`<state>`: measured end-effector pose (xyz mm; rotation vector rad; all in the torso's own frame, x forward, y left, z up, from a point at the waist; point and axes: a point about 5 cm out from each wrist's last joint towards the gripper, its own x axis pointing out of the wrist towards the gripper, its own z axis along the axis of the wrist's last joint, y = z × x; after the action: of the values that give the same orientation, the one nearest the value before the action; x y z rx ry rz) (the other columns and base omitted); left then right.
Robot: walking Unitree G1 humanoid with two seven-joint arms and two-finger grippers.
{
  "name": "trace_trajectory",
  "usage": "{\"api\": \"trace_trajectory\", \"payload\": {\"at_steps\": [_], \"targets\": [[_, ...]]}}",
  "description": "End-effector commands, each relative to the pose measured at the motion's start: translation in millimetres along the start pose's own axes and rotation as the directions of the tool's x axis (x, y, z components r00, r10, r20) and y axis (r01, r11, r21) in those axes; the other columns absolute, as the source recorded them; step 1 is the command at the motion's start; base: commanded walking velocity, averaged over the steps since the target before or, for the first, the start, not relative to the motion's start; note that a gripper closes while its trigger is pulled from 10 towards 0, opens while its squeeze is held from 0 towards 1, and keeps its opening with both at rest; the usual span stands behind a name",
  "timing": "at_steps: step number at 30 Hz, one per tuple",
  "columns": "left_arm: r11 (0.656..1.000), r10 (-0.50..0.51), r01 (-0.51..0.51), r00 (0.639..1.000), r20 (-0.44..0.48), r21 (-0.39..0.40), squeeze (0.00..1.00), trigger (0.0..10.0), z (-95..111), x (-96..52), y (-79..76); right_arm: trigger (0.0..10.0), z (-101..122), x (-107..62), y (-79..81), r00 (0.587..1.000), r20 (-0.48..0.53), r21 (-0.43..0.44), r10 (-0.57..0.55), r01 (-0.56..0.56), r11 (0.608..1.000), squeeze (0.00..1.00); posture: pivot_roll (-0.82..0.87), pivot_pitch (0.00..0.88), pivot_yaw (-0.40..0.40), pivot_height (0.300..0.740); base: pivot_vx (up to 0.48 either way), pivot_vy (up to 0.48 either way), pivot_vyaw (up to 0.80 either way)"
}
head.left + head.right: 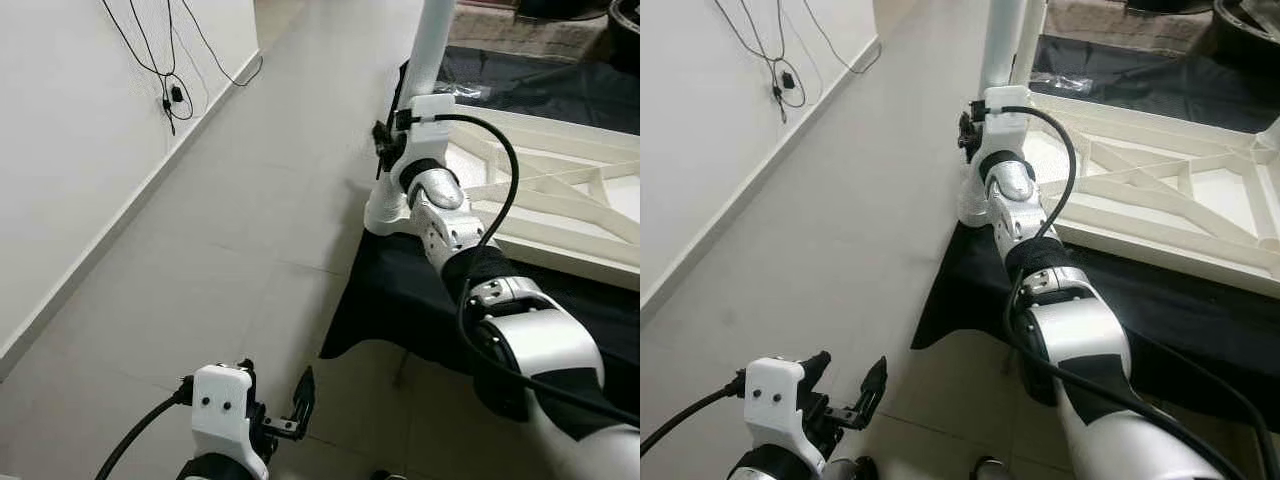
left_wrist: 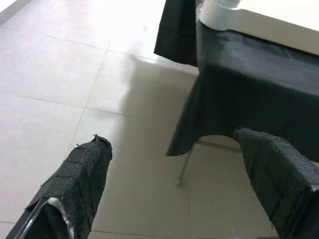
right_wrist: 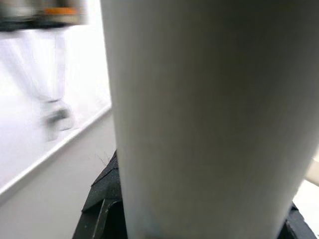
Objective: Building children table
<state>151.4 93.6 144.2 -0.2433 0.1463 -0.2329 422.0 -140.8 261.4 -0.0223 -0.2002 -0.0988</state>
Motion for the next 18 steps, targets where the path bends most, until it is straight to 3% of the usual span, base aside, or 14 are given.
{"api": "trace_trajectory", "payload": {"at_steps": [1, 5, 6, 9, 12, 13, 16, 18], "targets": [[0.998, -0.050, 0.048, 0.998, -0.039, -0.048, 0.00, 10.0, -9, 0.4, -15.5, 10.0, -54, -16.9, -35.6, 0.929, -0.207, -0.124, -0.307, 0.286, 0.950, 0.00, 0.00, 0.227, -0.019, 0.740, 0.000, 0.000, 0.00], [0.998, -0.050, 0.048, 0.998, -0.039, -0.049, 0.00, 10.0, -9, 0.4, -15.6, 10.0, -54, -19.3, -39.3, 0.883, -0.206, -0.150, -0.422, 0.397, 0.905, 0.00, 0.00, 0.227, -0.019, 0.740, 0.000, 0.000, 0.00], [0.998, -0.051, 0.049, 0.998, -0.038, -0.049, 0.00, 10.0, -9, 1.0, -15.4, 10.0, -54, -22.7, -39.6, 0.817, -0.223, -0.177, -0.532, 0.503, 0.846, 0.00, 0.00, 0.225, -0.021, 0.740, 0.000, 0.000, 0.00], [0.998, -0.051, 0.049, 0.998, -0.038, -0.049, 0.00, 10.0, -9, 1.3, -15.3, 10.0, -56, -24.0, -38.4, 0.797, -0.238, -0.176, -0.555, 0.526, 0.832, 0.00, 0.00, 0.225, -0.021, 0.740, 0.000, 0.000, 0.00], [0.998, -0.051, 0.049, 0.998, -0.037, -0.048, 0.00, 10.0, -9, 2.0, -15.0, 10.0, -60, -31.5, -27.7, 0.718, -0.283, -0.121, -0.636, 0.631, 0.767, 0.00, 0.00, 0.223, -0.023, 0.740, 0.000, 0.000, 0.00], [0.998, -0.051, 0.049, 0.998, -0.037, -0.048, 0.00, 10.0, -9, 2.0, -15.0, 10.0, -60, -31.5, -27.7, 0.718, -0.283, -0.121, -0.636, 0.631, 0.767, 0.00, 0.00, 0.223, -0.023, 0.740, 0.000, 0.000, 0.00], [0.998, -0.050, 0.048, 0.998, -0.037, -0.046, 0.00, 10.0, -9, 2.2, -14.3, 10.0, -57, -36.0, -22.9, 0.663, -0.267, -0.109, -0.699, 0.700, 0.706, 0.00, 0.01, 0.224, -0.025, 0.740, 0.000, 0.000, 0.00], [0.998, -0.050, 0.048, 0.998, -0.036, -0.046, 0.00, 10.0, -9, 2.2, -14.3, 10.0, -56, -38.1, -21.1, 0.643, -0.267, -0.111, -0.718, 0.719, 0.686, 0.00, 0.01, 0.224, -0.025, 0.740, 0.000, 0.000, 0.00]]}}
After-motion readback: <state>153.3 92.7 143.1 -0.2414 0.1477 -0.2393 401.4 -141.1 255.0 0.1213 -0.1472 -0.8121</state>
